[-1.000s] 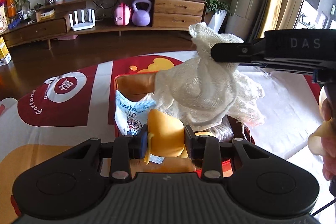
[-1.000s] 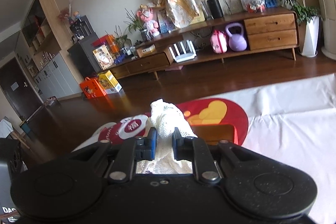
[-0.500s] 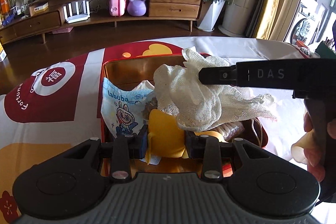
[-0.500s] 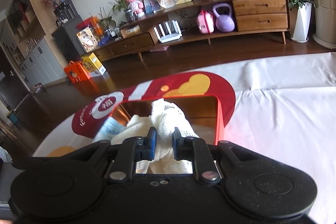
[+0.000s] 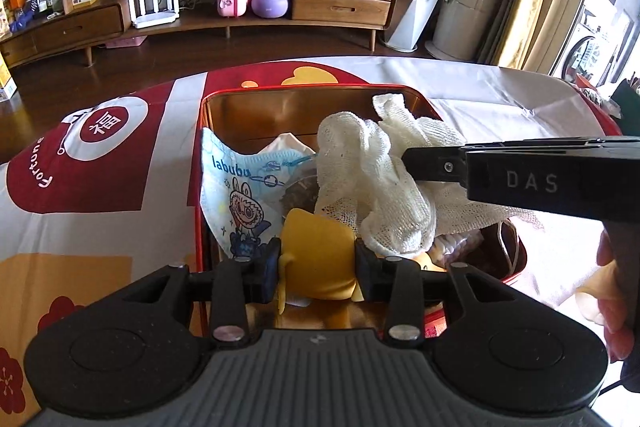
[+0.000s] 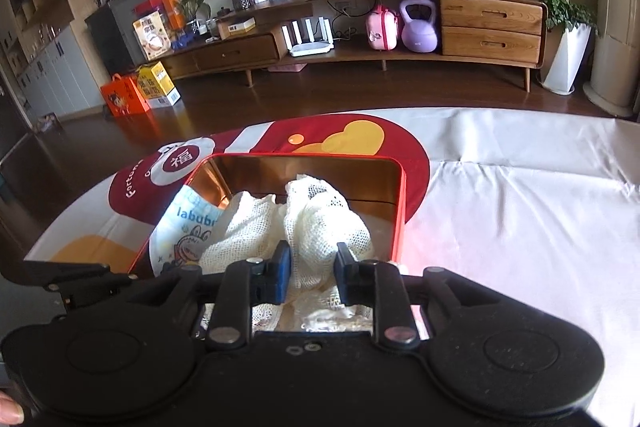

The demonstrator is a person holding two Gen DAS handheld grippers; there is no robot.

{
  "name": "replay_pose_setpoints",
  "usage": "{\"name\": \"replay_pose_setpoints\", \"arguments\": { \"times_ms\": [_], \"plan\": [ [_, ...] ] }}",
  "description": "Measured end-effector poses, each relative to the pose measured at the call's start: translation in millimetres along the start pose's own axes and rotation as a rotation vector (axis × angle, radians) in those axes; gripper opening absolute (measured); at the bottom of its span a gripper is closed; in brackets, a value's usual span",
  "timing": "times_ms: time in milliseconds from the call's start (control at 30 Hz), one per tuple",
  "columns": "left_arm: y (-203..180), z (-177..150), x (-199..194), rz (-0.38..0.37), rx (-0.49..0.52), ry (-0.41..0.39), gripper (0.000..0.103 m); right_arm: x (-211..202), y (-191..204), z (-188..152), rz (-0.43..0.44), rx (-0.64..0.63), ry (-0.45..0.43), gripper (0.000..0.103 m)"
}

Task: Organize soft objects
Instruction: 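Lower both items into the red tin and open both grippers, then pull both grippers back from the tin toward the blue gloves and white packet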

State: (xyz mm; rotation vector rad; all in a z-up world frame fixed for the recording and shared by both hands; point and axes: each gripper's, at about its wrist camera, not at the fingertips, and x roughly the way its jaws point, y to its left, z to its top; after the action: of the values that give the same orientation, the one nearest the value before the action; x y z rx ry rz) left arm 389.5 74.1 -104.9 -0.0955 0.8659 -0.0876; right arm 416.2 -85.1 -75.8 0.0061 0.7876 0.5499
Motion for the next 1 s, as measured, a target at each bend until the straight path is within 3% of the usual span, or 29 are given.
{"name": "replay_pose_setpoints", "arguments": {
  "times_ms": [167,333,500,867,1000],
  "plan": [
    [1.9,-2.2,-7.9,0.007,-0.011,0.001,0.048,-7.7,3.6,1.5,-0.009,-0.025,0.005,0.033],
    [-0.2,-3.0,-18.1,0.01,-0.005,-0.008,0.056,-18.9,4.0,0.3,-0.012,-0.027,-0.008,0.053],
    [-2.2,-1.4,-30.1,0.011,-0.013,-0.024,0.059,-36.0,4.6,0.8,-0.002,-0.02,-0.033,0.062],
    [-14.2,-8.7,-74.5,0.004,-0.01,-0.07,0.059,-88.6,16.9,-3.1,0.024,-0.024,-0.082,0.067],
    [-20.0,-12.1,-95.0,0.003,-0.004,-0.092,0.059,-111.1,24.7,-8.2,0.018,-0.046,-0.109,0.077]
  ]
}}
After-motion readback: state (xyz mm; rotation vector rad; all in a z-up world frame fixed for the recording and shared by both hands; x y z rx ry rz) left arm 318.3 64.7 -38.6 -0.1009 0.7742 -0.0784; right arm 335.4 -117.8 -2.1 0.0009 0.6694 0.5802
